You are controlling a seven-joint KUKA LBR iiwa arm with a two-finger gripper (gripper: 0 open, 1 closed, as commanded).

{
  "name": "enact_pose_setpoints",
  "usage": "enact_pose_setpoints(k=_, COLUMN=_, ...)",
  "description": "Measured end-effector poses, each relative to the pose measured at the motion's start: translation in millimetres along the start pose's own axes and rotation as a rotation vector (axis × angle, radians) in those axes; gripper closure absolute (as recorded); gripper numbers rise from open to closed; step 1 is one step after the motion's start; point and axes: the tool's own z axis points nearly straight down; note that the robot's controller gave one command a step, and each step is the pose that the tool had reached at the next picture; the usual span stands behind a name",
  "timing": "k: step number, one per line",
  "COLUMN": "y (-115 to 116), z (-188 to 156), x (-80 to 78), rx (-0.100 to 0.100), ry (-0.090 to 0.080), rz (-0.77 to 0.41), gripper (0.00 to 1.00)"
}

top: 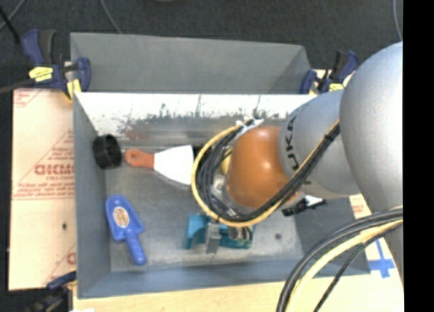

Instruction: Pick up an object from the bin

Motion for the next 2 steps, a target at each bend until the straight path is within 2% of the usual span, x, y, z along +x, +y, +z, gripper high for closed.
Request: enact_pose_setpoints(k=2, y=-1.0, z=-18.7, x=3.1, rx=0.002, ry=0.011, rz=0.001, gripper=1.0)
